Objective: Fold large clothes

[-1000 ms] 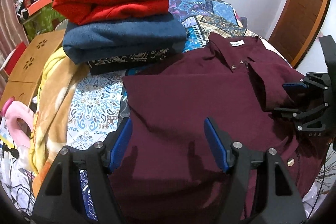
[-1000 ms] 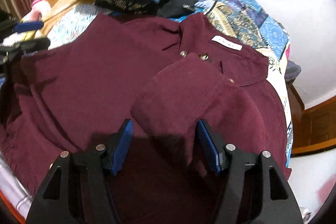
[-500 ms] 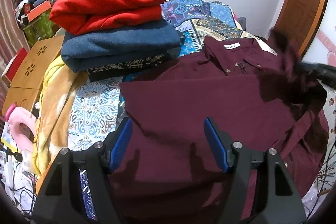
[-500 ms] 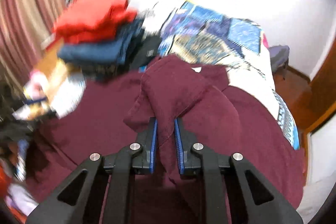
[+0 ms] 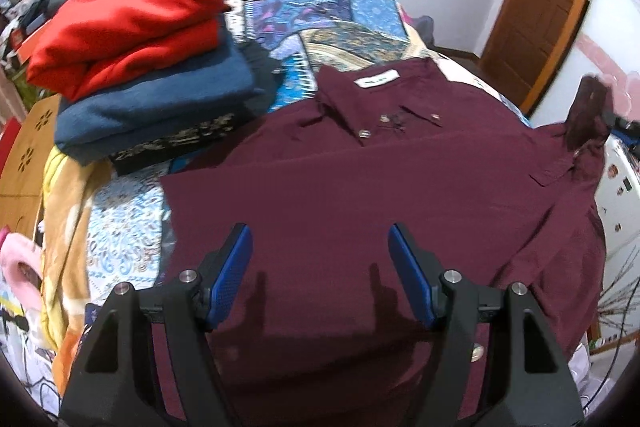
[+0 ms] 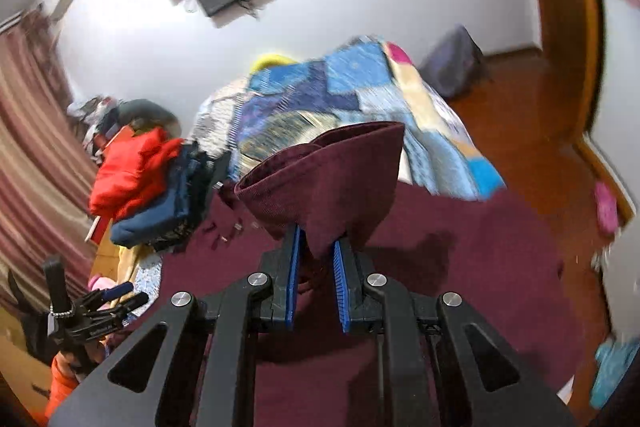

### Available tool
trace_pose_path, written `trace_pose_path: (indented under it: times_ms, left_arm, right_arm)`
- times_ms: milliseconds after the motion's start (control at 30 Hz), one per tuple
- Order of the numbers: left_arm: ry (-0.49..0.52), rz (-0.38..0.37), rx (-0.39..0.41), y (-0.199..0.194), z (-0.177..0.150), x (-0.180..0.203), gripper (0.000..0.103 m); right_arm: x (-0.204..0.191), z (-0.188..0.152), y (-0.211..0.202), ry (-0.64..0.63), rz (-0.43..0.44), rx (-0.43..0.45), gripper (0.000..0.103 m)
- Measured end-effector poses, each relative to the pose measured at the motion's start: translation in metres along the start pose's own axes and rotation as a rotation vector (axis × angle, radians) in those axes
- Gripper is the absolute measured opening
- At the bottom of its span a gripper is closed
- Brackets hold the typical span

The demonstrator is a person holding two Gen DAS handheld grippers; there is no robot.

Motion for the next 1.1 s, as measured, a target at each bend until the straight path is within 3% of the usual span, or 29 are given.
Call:
trace_pose_path:
  times_ms: [167,433,533,700,900,1100]
  left_arm:
    - [0.043,-0.017,-0.017,0.002,-0.001,0.025,0.069]
    - [0.090,-0.042,-0.058,0.010,-0.007,0.055,0.069]
    - [0.117,-0.058,-0.066,0.010,-0.009,0.068,0.069]
    - [0.158,-0.085,-0.070,0.007,-0.014,0.092,0.069]
    - [0.168,-0.104,-0.065,-0.002,-0.022,0.108,0.069]
    - [0.195,-0.114,-0.042,-0.013,-0.018,0.110,0.069]
  right_arm:
    - [0.031,-0.025,-0.002,0.076,-0.117,-0.044,0.028]
    - [0.059,-0.042,-0.036,0.126,-0.213,-0.020,0.034]
    - [0.061,-0.039,-0.048,0.139,-0.208,0.007,0.035]
    - [0.040,-0.011,-0.041,0.061,-0.175,0.029,0.049]
    - [0.011,-0.012,0.014,-0.097,-0.136,-0.100,0.053]
    - [0.028,-0.049,0.050,-0.152,-0.196,-0.284,0.053]
Point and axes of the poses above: each gripper's, at about its wrist camera, not at the fingertips, and y roughly the way its jaws point, x to its right, z to its top, the point moved 6 cm from there along y, roughly the way its jaws point, and after that the axes turned 15 degrees about z, right-handed, at the moved point
